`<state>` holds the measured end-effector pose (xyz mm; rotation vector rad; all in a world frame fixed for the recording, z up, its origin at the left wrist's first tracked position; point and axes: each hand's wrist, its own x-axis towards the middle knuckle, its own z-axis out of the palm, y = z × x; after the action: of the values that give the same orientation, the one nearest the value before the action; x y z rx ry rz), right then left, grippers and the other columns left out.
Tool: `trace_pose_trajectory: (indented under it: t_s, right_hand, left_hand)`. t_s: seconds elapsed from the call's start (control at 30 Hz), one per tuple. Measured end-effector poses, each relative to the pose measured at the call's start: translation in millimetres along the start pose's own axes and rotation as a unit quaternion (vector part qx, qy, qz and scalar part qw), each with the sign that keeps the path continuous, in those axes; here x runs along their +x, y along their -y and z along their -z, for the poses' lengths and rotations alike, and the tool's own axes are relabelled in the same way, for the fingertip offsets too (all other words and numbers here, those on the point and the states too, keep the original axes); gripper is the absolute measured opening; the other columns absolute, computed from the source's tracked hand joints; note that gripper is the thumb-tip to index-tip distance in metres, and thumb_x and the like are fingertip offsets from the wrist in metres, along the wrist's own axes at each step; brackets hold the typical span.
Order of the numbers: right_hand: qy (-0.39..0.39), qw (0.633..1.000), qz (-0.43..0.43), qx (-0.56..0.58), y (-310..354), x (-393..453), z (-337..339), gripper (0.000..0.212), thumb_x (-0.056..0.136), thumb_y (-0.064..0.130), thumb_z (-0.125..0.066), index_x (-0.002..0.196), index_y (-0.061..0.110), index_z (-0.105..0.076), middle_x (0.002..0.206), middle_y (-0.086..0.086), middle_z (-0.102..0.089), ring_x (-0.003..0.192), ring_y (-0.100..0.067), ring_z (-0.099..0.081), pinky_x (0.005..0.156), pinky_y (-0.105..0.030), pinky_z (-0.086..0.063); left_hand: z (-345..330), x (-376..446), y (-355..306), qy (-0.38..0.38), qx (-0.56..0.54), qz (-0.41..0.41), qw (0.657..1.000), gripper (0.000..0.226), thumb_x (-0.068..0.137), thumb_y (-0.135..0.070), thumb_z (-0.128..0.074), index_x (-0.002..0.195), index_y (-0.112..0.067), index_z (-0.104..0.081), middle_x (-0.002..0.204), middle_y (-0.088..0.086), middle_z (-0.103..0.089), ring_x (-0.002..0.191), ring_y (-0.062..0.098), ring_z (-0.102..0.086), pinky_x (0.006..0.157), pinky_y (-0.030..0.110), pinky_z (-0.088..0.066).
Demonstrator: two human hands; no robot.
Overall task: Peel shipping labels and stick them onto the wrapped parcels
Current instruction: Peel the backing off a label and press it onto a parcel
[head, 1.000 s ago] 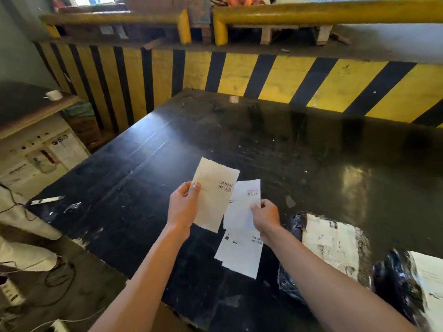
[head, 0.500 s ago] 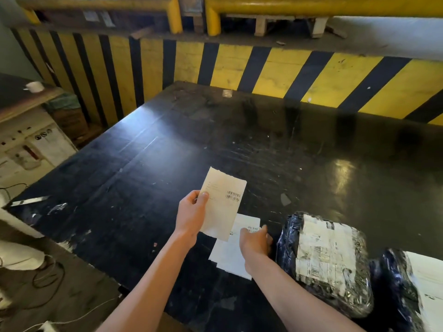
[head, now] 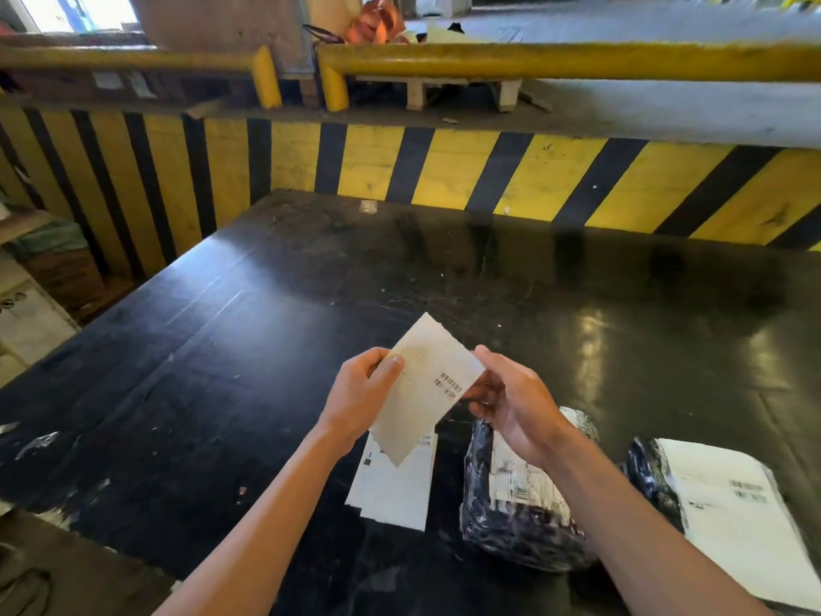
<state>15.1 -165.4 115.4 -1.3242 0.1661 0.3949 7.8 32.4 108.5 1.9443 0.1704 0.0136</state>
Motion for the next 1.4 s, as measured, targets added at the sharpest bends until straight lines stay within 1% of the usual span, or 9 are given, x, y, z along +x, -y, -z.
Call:
trace_pose_trajectory:
  t_s: [0.17, 0.3, 0.43, 0.5, 0.6, 0.77, 1.1, 1.27, 1.4]
  right_hand:
    - [0.006, 0.999, 0.034, -0.004, 12, -22, 33, 0.036, 0.098, 0.03, -0.056, 0.111, -0.002, -0.068, 0.09, -0.01, -0.068, 0.083, -0.019, -0.061, 0.077, -0.036, -0.044]
    - [0.004, 0.999, 0.031, -0.017, 13, -37, 56, 0.017, 0.097, 0.019, -0.06, 0.094, 0.004, -0.068, 0.09, -0.013, -0.07, 0.079, -0.019, -0.064, 0.074, -0.033, -0.049]
    - [-0.038, 0.999, 0.013, 0.028, 11, -48, 70, 0.012, 0.095, 0.015, -0.062, 0.092, 0.005, -0.069, 0.087, -0.014, -0.071, 0.073, -0.02, -0.064, 0.067, -0.031, -0.052]
    - [-0.051, 0.997, 0.009, 0.055, 9, -54, 74, 0.012, 0.094, 0.015, -0.063, 0.095, 0.004, -0.068, 0.084, -0.014, -0.07, 0.067, -0.019, -0.063, 0.058, -0.029, -0.052]
    - [-0.048, 0.995, 0.005, 0.085, 6, -61, 78, 0.014, 0.094, 0.016, -0.063, 0.099, 0.004, -0.067, 0.078, -0.014, -0.067, 0.062, -0.019, -0.062, 0.055, -0.029, -0.052]
    - [-0.032, 0.993, 0.009, 0.113, 2, -67, 86, 0.015, 0.092, 0.019, -0.065, 0.096, 0.005, -0.069, 0.083, -0.013, -0.067, 0.073, -0.023, -0.063, 0.074, -0.039, -0.05]
    - [-0.002, 0.99, 0.053, 0.134, 1, -80, 96, 0.041, 0.086, 0.021, -0.067, 0.112, -0.011, -0.065, 0.104, -0.025, -0.067, 0.085, -0.026, -0.066, 0.087, -0.039, -0.051]
    - [0.002, 0.989, 0.058, 0.133, 5, -86, 97, 0.034, 0.095, 0.019, -0.06, 0.119, -0.006, -0.066, 0.121, -0.029, -0.063, 0.102, -0.031, -0.061, 0.092, -0.039, -0.052]
    - [0.034, 0.988, 0.062, 0.138, 6, -94, 99, 0.031, 0.1, 0.022, -0.051, 0.121, 0.009, -0.07, 0.115, -0.015, -0.069, 0.099, -0.022, -0.063, 0.086, -0.036, -0.053]
  left_hand:
    - [-15, -10, -18, 0.143, 0.075, -0.037, 0.986, 0.016, 0.101, -0.036, -0.049, 0.101, -0.031, -0.064, 0.099, -0.007, -0.071, 0.085, 0.016, -0.072, 0.079, 0.034, -0.059]
    - [-31, -17, -30, 0.193, 0.114, -0.064, 0.972, 0.014, 0.099, -0.037, -0.051, 0.104, -0.03, -0.063, 0.1, -0.007, -0.07, 0.086, 0.016, -0.071, 0.08, 0.038, -0.061]
    - [-58, -22, -26, 0.053, 0.221, -0.133, 0.965, 0.026, 0.091, -0.043, -0.062, 0.115, -0.037, -0.056, 0.11, -0.017, -0.054, 0.101, 0.01, -0.054, 0.092, 0.04, -0.051]
    - [-73, -33, -30, -0.01, 0.19, -0.192, 0.963, 0.019, 0.089, -0.039, -0.066, 0.105, -0.037, -0.057, 0.1, -0.017, -0.052, 0.093, 0.009, -0.05, 0.085, 0.037, -0.05]
    - [-93, -50, -42, 0.009, 0.152, -0.229, 0.961, 0.009, 0.088, -0.034, -0.068, 0.091, -0.034, -0.059, 0.083, -0.015, -0.057, 0.078, 0.006, -0.053, 0.075, 0.034, -0.048]
    - [-114, -59, -48, 0.034, 0.097, -0.22, 0.97, 0.006, 0.088, -0.032, -0.07, 0.089, -0.03, -0.064, 0.086, -0.014, -0.065, 0.077, 0.006, -0.06, 0.071, 0.026, -0.052]
    - [-128, -66, -55, 0.029, 0.041, -0.194, 0.98, 0.009, 0.089, -0.019, -0.069, 0.091, -0.027, -0.066, 0.088, -0.011, -0.067, 0.075, 0.005, -0.062, 0.063, 0.019, -0.05]
    - [-133, -65, -56, 0.02, 0.041, -0.206, 0.977, 0.007, 0.091, -0.024, -0.068, 0.096, -0.028, -0.066, 0.093, -0.011, -0.067, 0.082, 0.007, -0.063, 0.068, 0.022, -0.054]
    - [-138, -63, -53, 0.042, 0.05, -0.208, 0.976, 0.024, 0.089, -0.031, -0.069, 0.111, -0.034, -0.059, 0.122, -0.011, -0.057, 0.112, 0.009, -0.055, 0.088, 0.027, -0.052]
